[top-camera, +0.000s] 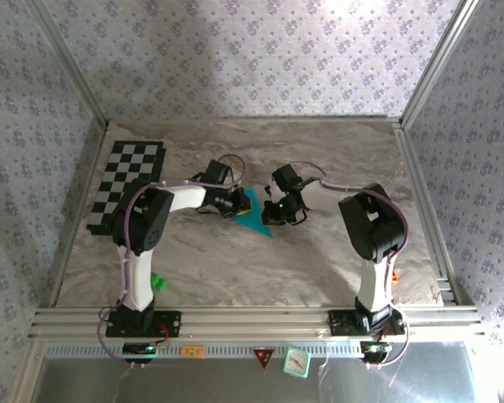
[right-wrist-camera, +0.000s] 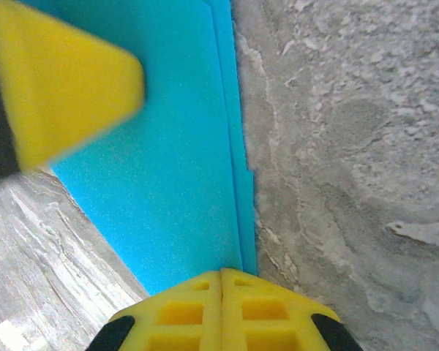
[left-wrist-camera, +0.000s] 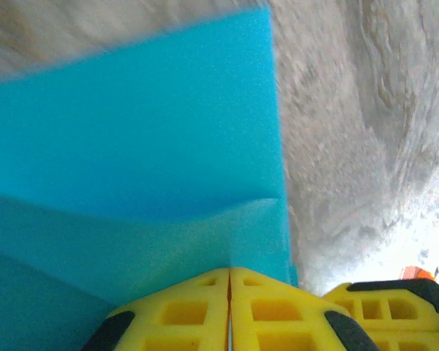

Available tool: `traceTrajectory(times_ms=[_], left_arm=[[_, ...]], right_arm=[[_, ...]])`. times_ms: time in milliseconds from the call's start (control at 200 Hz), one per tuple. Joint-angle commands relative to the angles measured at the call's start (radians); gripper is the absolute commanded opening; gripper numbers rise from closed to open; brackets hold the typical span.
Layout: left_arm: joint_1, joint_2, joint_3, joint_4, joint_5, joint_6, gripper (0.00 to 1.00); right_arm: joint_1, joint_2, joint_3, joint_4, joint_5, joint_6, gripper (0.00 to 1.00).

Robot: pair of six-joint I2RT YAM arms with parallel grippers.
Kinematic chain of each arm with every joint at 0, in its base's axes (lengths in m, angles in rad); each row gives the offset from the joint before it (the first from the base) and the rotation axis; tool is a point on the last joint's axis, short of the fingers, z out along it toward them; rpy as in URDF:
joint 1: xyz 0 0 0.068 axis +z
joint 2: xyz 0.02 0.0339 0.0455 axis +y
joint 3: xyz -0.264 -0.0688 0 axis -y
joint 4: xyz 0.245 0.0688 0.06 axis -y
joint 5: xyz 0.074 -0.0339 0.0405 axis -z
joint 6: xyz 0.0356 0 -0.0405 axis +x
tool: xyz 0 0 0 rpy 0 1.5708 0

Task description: Fold a paper plane with a square sheet of paper (pick it up from the middle)

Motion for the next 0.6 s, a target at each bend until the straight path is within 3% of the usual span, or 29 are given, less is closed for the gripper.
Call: traceTrajectory(times_ms=[0,345,600], left_arm=[[0.073,0.044,0.036,-0.044,-0.063,0.059,0.10],[0.251,0.108,0.064,-0.043,-0.036,0.106,0.10],[0.272,0.055,0.142,-0.123,-0.029,0.143,0.11]], right_arm=[[-0.021,0.116,-0.082,-0.164,0.260,-0.021,0.05],[-0.040,0.099,-0.099,-0.146,0.240,-0.020,0.04],[-0.041,0.075,-0.063,-0.099,0.164,-0.001,0.06]])
